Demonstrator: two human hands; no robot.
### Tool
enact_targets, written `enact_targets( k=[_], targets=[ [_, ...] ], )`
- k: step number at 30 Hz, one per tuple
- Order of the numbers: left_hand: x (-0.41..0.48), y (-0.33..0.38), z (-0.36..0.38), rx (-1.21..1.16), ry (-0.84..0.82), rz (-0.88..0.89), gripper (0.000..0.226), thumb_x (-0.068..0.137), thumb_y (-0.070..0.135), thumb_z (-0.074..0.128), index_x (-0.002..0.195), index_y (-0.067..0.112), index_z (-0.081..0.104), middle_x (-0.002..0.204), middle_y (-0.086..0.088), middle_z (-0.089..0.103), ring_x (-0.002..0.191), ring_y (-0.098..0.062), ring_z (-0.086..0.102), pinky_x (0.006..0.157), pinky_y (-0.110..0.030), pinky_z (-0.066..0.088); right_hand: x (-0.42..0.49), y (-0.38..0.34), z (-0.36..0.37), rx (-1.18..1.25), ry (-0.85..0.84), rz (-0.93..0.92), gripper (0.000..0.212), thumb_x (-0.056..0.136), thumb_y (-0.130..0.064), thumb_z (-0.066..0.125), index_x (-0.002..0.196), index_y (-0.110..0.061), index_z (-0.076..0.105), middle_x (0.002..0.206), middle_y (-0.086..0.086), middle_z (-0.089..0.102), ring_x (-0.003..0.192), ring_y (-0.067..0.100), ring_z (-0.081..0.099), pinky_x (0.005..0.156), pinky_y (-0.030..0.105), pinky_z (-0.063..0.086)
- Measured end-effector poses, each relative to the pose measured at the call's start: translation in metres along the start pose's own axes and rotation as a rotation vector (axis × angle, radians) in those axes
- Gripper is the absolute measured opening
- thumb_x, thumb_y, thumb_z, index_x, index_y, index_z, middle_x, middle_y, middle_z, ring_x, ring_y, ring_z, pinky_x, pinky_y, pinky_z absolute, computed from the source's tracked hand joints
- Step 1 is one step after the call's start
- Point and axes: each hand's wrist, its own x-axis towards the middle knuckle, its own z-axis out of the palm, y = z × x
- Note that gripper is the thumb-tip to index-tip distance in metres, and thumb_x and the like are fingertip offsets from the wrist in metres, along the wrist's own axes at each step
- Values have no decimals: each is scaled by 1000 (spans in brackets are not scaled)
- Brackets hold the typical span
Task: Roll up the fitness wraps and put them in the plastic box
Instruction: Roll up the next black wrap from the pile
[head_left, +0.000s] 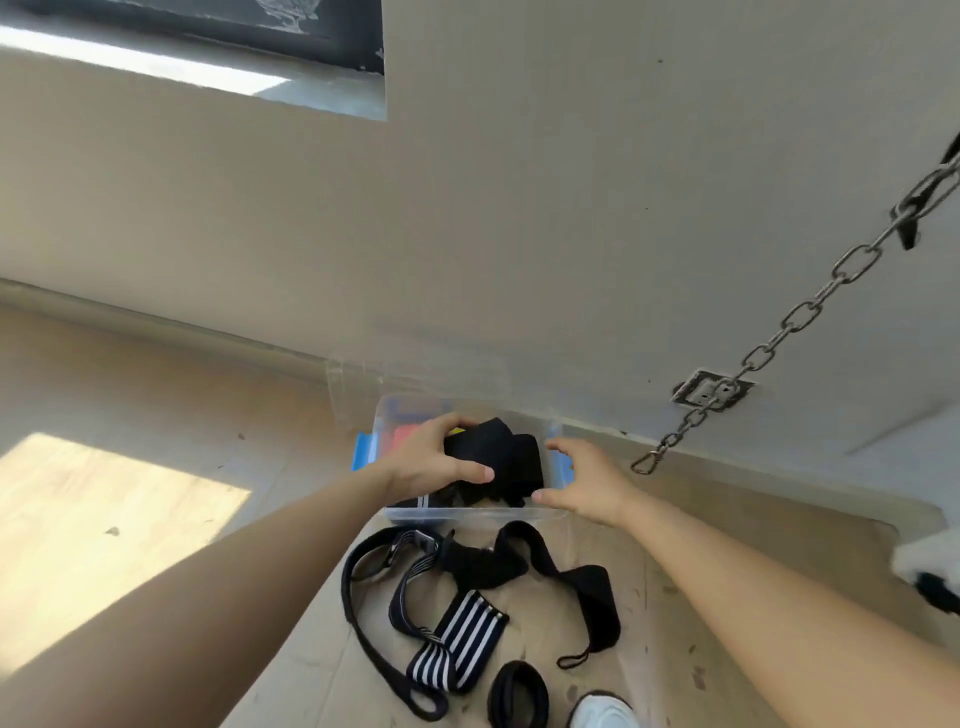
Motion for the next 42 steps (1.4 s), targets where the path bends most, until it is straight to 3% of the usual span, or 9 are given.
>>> enact_targets(
  k=[3, 7, 12, 15, 20, 24, 29, 37, 42],
  targets=[
    [20, -15, 10, 99, -19, 27, 70, 77, 32, 88, 136, 26, 53, 120, 2, 63, 110, -17, 63, 98, -27, 52, 7, 17, 30, 29, 54, 2, 91, 81, -37, 83, 155, -19, 33, 163, 0, 30, 150, 19, 27, 120, 32, 22],
    [46, -34, 23, 193, -68, 34, 83, 64, 49, 86, 137, 28, 53, 128, 2, 60, 115, -19, 62, 102, -35, 53, 8, 36, 48, 123, 173, 28, 102, 76, -38, 87, 158, -25, 27, 168, -8, 15, 153, 13, 15, 122, 32, 18],
    [69, -54, 35, 187, -194, -20, 70, 79, 29, 86, 140, 27, 52, 126, -3, 60, 113, -21, 62, 98, -31, 53, 11, 50, 54, 155, 200, 57, 104, 74, -44, 86, 159, -30, 26, 166, -11, 22, 152, 11, 22, 119, 31, 21],
    [75, -58, 33, 90, -290, -100, 63, 82, 42, 77, 139, 32, 52, 132, -4, 60, 120, -22, 59, 109, -39, 48, 14, 51, 56, 162, 202, 46, 105, 74, -44, 86, 158, -30, 27, 166, -12, 21, 152, 10, 21, 119, 31, 21],
    [80, -65, 31, 353, -255, -129, 56, 93, 64, 53, 147, 51, 43, 152, -8, 34, 146, -33, 20, 123, -55, 17, 14, 50, 55, 171, 191, 36, 104, 74, -41, 87, 159, -26, 27, 166, -12, 20, 152, 10, 19, 121, 32, 20],
    [83, -68, 37, 425, -222, 23, 55, 96, 51, 64, 147, 39, 50, 126, 1, 42, 133, -28, 37, 117, -46, 30, 13, 50, 56, 168, 189, 35, 103, 76, -39, 86, 159, -27, 26, 166, -12, 19, 152, 9, 18, 118, 27, 19],
    [84, -63, 49, 479, -68, 88, 47, 85, 48, 77, 127, 34, 61, 123, 3, 63, 114, -21, 61, 92, -40, 53, 13, 52, 58, 160, 193, 35, 103, 76, -39, 86, 159, -27, 26, 166, -13, 18, 152, 8, 18, 115, 23, 18],
    [98, -61, 46, 360, -92, 3, 17, 89, 45, 75, 93, 29, 78, 91, 17, 72, 97, -11, 67, 90, -32, 54, 12, 53, 58, 163, 188, 31, 103, 77, -41, 85, 159, -28, 24, 166, -15, 16, 152, 7, 18, 117, 26, 19],
    [107, -61, 42, 530, -44, 79, 26, 80, 51, 82, 102, 36, 77, 100, 17, 73, 101, -9, 66, 85, -27, 51, 13, 54, 59, 170, 185, 29, 103, 77, -40, 85, 159, -29, 24, 166, -16, 16, 152, 5, 16, 116, 23, 17]
  ],
)
